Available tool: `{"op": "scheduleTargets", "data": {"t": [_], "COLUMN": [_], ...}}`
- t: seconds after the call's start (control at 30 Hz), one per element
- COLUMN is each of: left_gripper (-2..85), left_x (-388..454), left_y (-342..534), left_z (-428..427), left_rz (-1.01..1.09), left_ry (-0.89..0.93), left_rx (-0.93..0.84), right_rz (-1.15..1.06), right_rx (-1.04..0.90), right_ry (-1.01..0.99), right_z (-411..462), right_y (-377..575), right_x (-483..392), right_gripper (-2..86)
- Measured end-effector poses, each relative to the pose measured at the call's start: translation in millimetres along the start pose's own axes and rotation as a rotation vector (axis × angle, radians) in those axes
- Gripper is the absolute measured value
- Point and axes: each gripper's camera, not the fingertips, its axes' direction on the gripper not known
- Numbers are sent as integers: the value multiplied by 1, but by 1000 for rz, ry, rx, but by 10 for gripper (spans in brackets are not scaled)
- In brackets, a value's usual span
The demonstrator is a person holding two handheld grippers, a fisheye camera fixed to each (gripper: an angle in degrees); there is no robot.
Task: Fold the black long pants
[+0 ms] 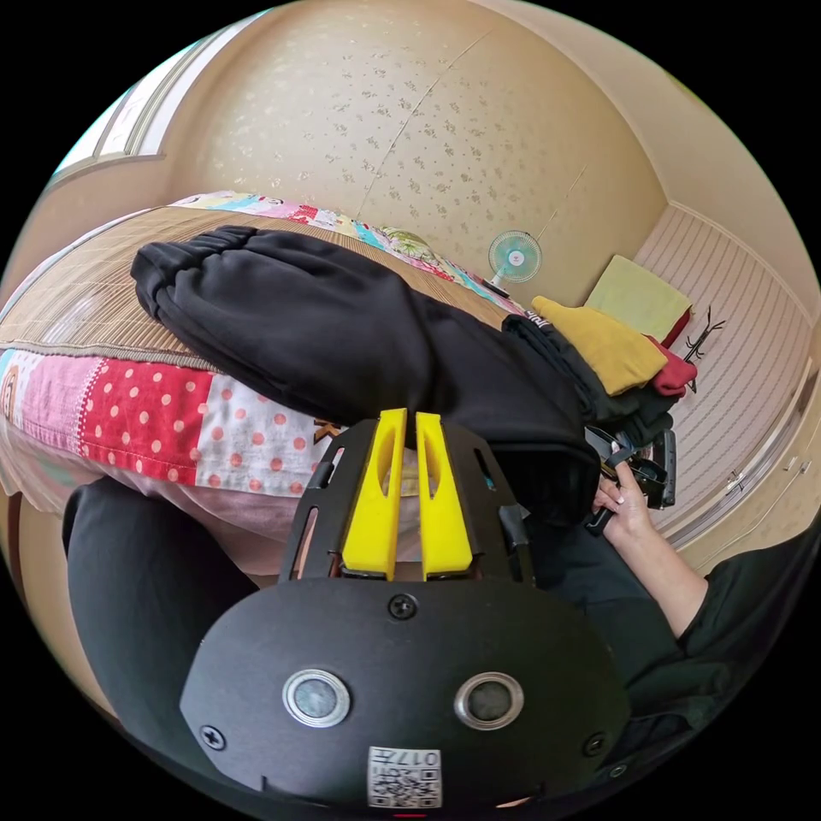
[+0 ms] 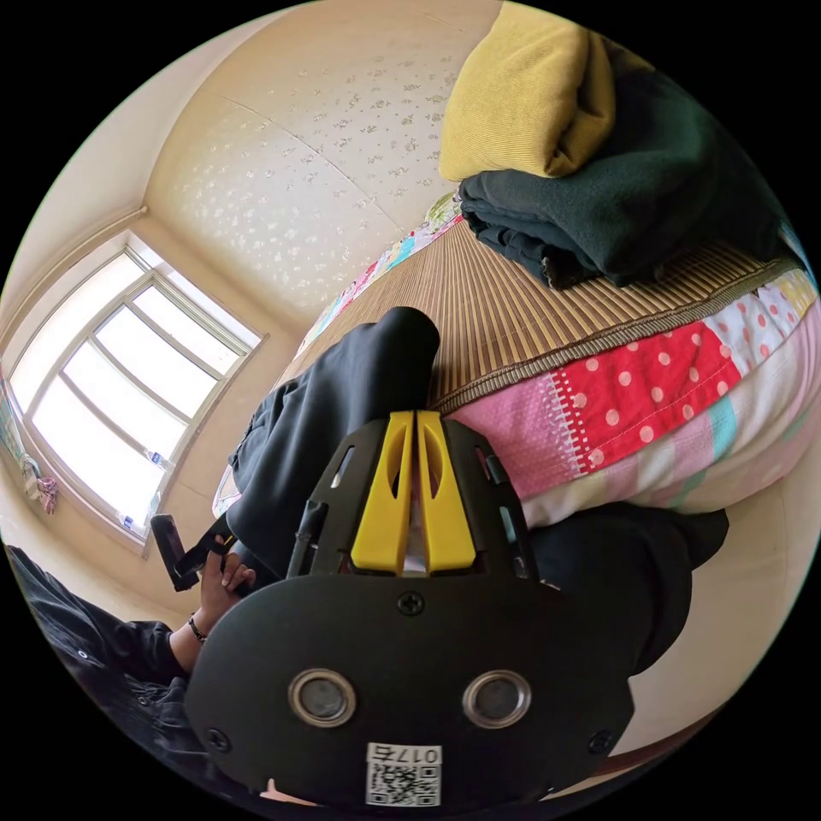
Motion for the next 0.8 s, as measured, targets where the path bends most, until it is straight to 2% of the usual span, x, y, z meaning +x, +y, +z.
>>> {"op": "scheduleTargets", "data": {"t": [0.8], "left_gripper": [31], "left_x": [4], "left_y": [-5], "left_z": [1], "left_rz": [-13], "left_ry": [13], "left_rx": [2], "right_rz": [1], "right_rx": [0], "right_ry": [-3], "right_z": [9], "right_y": [-12], "right_x": [26], "right_gripper": [4]}}
